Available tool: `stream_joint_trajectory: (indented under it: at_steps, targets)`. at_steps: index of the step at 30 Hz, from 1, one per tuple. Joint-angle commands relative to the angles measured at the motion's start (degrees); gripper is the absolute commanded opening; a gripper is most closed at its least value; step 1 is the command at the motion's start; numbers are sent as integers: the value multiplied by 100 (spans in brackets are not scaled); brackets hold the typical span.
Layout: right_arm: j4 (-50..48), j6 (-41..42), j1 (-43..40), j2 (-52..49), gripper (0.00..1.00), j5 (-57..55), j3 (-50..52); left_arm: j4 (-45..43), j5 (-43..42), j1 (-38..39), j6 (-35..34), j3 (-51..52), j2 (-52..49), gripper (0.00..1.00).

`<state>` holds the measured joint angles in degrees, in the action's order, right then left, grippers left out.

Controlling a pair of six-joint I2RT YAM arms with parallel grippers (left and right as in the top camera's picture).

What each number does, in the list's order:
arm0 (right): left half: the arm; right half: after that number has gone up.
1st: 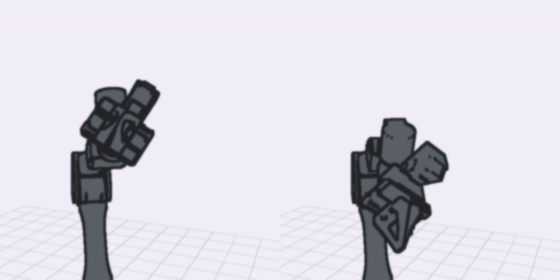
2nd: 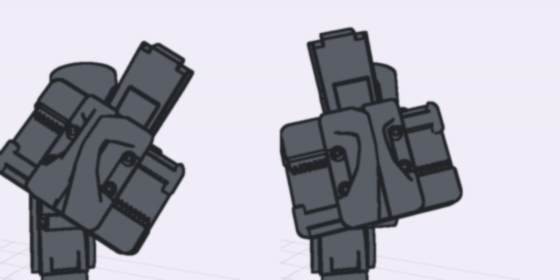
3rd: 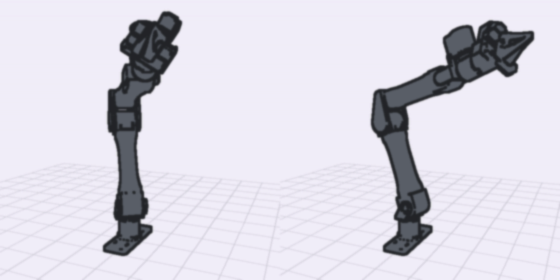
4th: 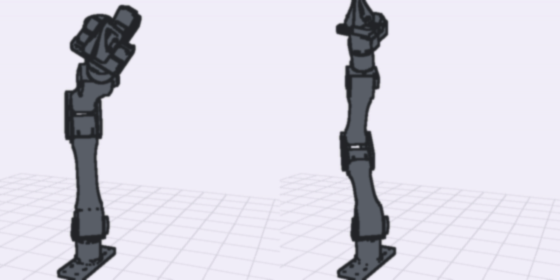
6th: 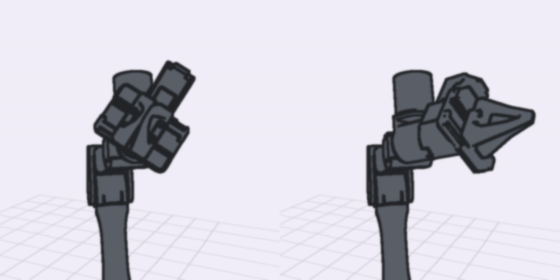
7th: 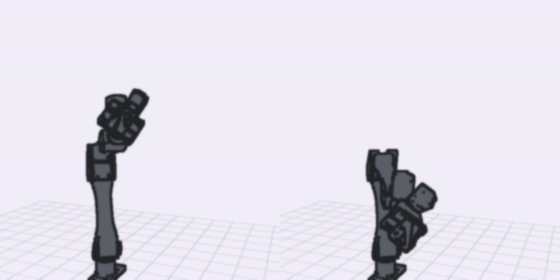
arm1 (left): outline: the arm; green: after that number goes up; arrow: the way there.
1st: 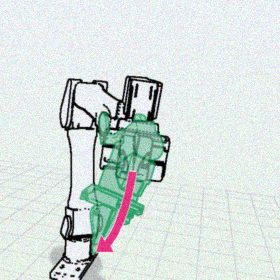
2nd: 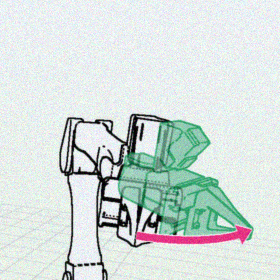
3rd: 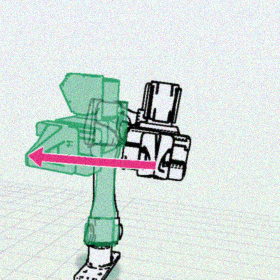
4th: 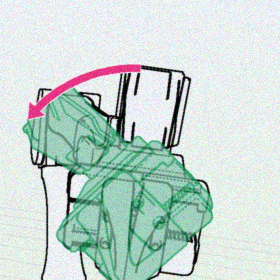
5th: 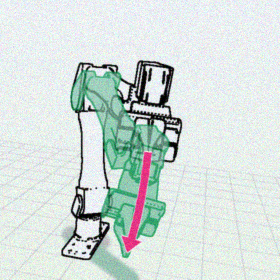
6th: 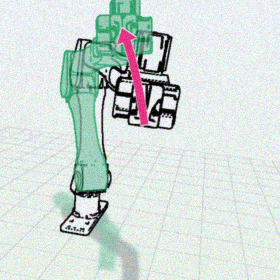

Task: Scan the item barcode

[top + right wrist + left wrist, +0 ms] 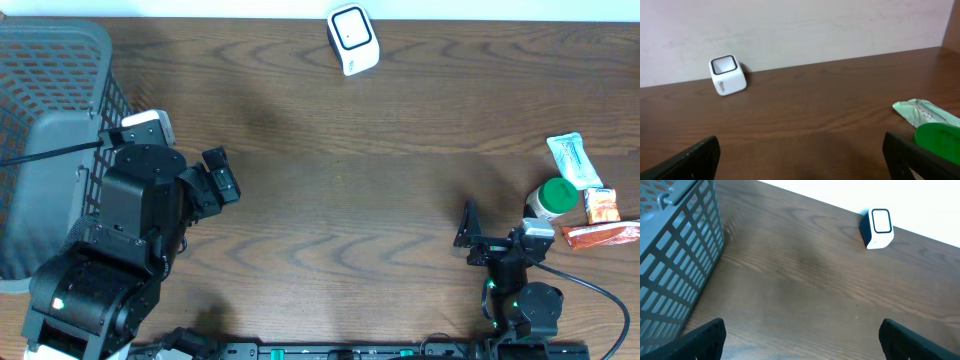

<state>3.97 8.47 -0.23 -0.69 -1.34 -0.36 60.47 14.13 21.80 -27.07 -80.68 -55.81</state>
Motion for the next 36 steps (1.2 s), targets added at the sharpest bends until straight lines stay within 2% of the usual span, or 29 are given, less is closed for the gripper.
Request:
stream_joint_trajectory:
  at_steps: [1, 21, 27, 31, 36]
  targets:
    - [17, -85, 70, 39, 99, -28, 4, 17, 96, -31, -26, -76, 9, 98]
    - [17, -85, 70, 39, 99, -28, 4, 15, 13, -31, -87, -76, 9, 98]
    - [17, -85, 70, 39, 99, -28, 4, -20, 225, -31, -87, -74, -111, 98]
    - [17, -85, 70, 39, 99, -28, 4, -533, 374, -31, 96, 2, -289, 98]
    - [17, -85, 70, 39, 99, -31, 4, -1808, 350, -31, 654, 339, -420, 98]
